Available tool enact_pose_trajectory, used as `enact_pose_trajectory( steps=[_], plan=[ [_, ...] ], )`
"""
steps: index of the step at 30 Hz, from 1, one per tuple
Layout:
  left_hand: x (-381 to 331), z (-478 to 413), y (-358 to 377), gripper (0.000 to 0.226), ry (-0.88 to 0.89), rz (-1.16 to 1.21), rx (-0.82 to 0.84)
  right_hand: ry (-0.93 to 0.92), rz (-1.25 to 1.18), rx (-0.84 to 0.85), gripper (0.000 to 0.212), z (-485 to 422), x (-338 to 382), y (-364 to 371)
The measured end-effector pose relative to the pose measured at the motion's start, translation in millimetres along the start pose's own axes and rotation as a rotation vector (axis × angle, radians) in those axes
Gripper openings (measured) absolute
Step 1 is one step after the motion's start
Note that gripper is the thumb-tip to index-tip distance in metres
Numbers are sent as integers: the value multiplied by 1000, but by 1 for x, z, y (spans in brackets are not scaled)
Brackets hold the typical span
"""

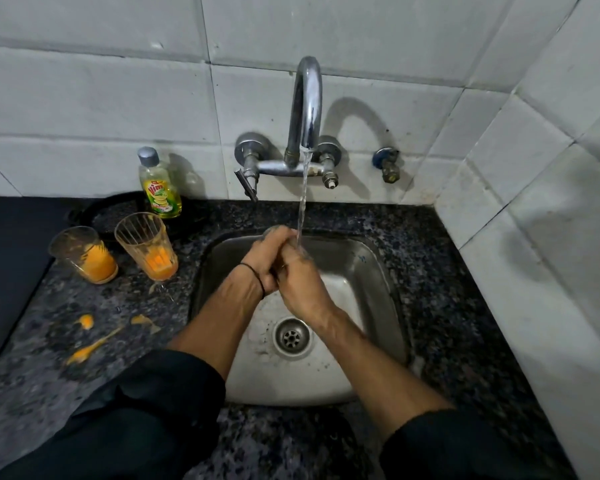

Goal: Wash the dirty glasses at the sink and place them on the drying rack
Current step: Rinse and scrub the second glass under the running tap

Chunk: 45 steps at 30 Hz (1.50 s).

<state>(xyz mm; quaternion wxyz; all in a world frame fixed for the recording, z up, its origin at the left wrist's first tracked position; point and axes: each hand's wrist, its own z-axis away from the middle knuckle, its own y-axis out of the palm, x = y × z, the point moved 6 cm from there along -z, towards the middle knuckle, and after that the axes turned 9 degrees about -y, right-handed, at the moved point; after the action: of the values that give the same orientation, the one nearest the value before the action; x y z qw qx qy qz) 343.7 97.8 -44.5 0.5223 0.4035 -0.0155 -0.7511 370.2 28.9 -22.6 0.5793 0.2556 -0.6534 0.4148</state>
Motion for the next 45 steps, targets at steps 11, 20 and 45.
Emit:
enact_pose_trajectory(
  steps=[11,20,45],
  plan=[
    [16,-5,-3,31,-55,210,94,266,-238,-32,28,-5,1,1],
    [38,4,-9,42,-209,361,-11,-497,1235,574,69,22,22,-14],
    [-5,62,26,42,524,-427,36,632,-890,-512,45,7,-39,-28]
  ],
)
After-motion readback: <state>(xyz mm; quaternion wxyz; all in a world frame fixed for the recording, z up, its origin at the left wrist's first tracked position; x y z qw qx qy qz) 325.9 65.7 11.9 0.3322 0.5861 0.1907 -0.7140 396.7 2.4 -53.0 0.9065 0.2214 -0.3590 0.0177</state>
